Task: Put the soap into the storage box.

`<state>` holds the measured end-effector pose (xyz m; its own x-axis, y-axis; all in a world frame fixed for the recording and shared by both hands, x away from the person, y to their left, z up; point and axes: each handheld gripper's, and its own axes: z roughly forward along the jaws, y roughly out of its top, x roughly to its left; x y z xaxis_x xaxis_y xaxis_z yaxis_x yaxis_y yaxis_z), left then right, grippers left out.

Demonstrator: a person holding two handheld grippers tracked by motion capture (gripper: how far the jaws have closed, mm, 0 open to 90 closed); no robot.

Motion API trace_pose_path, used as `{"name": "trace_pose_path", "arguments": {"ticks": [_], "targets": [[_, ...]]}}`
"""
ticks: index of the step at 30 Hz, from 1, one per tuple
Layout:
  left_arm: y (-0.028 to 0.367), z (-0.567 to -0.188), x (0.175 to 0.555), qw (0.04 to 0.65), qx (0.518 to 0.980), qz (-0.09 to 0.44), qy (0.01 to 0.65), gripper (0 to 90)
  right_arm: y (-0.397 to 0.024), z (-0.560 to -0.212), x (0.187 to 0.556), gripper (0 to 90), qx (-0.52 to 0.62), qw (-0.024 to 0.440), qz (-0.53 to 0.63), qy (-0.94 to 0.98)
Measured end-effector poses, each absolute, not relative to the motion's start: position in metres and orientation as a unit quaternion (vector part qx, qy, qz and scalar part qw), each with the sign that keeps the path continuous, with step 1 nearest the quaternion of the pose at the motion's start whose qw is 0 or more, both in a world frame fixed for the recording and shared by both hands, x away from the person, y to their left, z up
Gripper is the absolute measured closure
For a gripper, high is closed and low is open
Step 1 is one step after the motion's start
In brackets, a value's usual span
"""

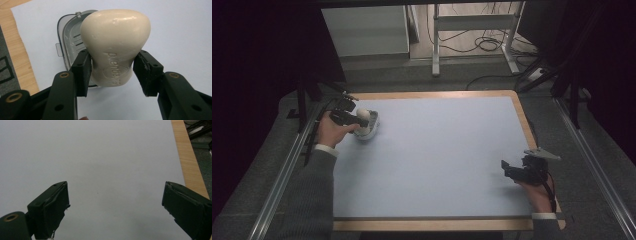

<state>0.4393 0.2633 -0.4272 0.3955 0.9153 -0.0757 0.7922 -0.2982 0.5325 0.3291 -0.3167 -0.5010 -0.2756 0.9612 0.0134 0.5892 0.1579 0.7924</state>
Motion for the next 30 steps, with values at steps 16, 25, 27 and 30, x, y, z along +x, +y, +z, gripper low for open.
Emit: {"name": "trace_pose_path", "arguments": {"ticks": [16,25,27,30], "targets": [[0.265,-0.442,0.456,0.232,0.791,0.115,0.554,50.0,-0.317,-0.502,0.330,7.1,0.543,0.262,0.355,0.715],[0.260,-0.456,0.468,0.226,0.788,0.110,0.563,50.0,-0.319,-0.503,0.330,7.1,0.545,0.261,0.354,0.714],[0.260,-0.458,0.470,0.226,0.787,0.109,0.564,49.9,-0.319,-0.503,0.330,7.0,0.545,0.261,0.354,0.714],[0.259,-0.460,0.473,0.229,0.782,0.112,0.569,49.8,-0.319,-0.504,0.331,7.0,0.545,0.261,0.353,0.714]]}}
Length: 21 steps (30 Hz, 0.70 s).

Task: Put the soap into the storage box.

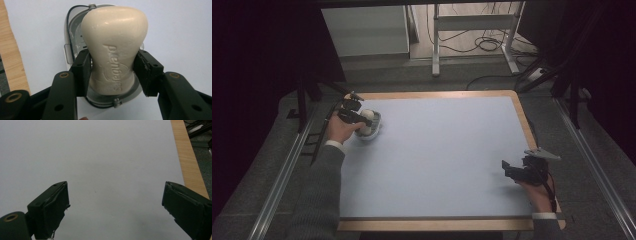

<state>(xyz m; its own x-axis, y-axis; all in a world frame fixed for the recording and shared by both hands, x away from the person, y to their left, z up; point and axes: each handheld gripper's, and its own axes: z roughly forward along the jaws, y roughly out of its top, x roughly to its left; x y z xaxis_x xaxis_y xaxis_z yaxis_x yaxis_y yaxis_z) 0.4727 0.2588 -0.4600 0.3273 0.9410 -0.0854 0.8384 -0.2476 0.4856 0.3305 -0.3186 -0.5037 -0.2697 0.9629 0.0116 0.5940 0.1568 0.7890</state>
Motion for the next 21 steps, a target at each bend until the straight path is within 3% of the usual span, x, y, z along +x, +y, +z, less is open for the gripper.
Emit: {"name": "trace_pose_path", "arguments": {"ticks": [16,21], "targets": [[0.253,-0.472,0.483,0.228,0.772,0.127,0.580,50.0,-0.319,-0.504,0.331,7.0,0.546,0.261,0.352,0.714],[0.250,-0.469,0.480,0.234,0.774,0.126,0.575,42.9,-0.319,-0.504,0.331,7.0,0.546,0.262,0.353,0.713]]}}
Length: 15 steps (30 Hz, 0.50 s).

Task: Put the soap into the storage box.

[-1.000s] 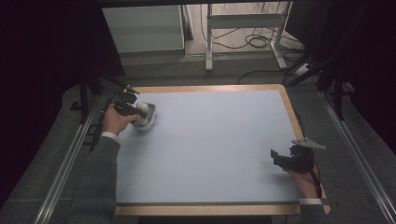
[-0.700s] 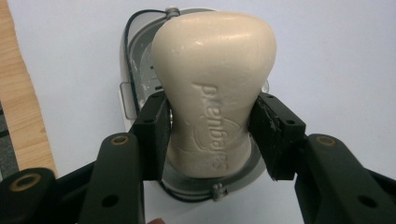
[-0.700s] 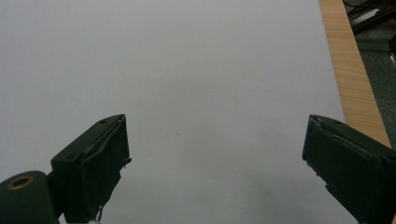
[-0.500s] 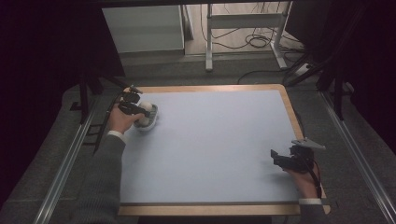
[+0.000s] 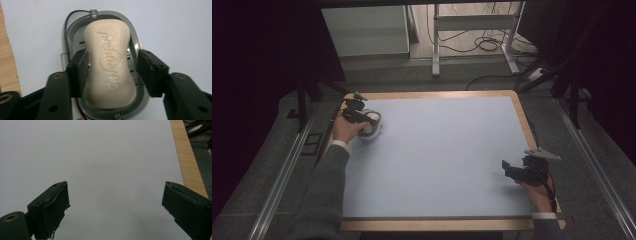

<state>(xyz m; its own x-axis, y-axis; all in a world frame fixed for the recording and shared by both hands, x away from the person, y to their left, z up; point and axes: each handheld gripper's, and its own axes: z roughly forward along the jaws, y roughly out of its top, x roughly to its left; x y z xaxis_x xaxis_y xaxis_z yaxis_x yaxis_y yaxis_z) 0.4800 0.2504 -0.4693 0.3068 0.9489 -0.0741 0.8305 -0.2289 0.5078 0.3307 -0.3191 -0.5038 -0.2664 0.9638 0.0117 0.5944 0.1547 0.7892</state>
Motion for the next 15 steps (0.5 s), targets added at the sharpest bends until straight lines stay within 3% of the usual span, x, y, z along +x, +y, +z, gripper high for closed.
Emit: {"name": "trace_pose_path", "arguments": {"ticks": [7,15], "targets": [[0.248,-0.452,0.465,0.273,0.775,0.142,0.552,31.0,-0.320,-0.503,0.331,7.0,0.547,0.262,0.353,0.713],[0.239,-0.438,0.437,0.315,0.787,0.143,0.512,26.8,-0.319,-0.503,0.330,7.0,0.546,0.263,0.354,0.713]]}}
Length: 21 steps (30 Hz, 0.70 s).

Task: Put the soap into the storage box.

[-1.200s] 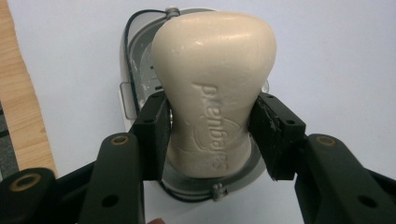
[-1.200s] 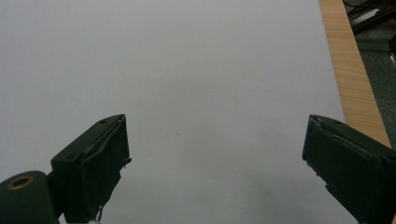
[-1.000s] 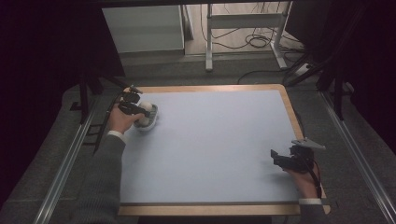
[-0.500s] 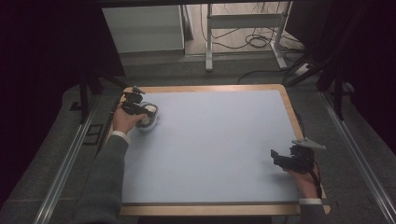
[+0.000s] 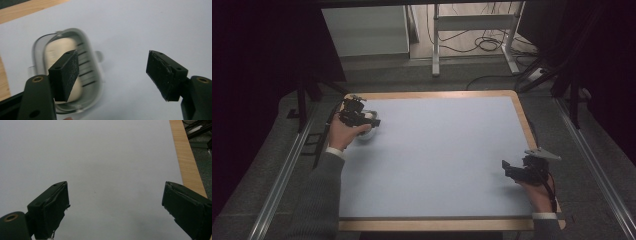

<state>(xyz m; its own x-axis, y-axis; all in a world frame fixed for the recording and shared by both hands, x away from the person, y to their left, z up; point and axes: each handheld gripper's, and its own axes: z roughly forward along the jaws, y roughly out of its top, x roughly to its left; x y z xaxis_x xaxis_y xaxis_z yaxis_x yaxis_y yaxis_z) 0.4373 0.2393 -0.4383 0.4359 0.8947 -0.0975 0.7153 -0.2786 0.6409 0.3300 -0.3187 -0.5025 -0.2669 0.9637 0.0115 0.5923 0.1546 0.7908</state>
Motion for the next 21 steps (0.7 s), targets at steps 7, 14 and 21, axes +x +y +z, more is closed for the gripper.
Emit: {"name": "trace_pose_path", "arguments": {"ticks": [7,14,21], "targets": [[0.234,-0.442,0.409,0.347,0.794,0.134,0.481,25.5,-0.319,-0.502,0.330,7.0,0.544,0.265,0.353,0.713],[0.225,-0.457,0.381,0.364,0.805,0.124,0.452,25.4,-0.320,-0.501,0.329,7.0,0.543,0.267,0.354,0.713],[0.217,-0.477,0.358,0.369,0.814,0.108,0.436,24.2,-0.320,-0.501,0.329,7.0,0.542,0.268,0.354,0.713]]}}
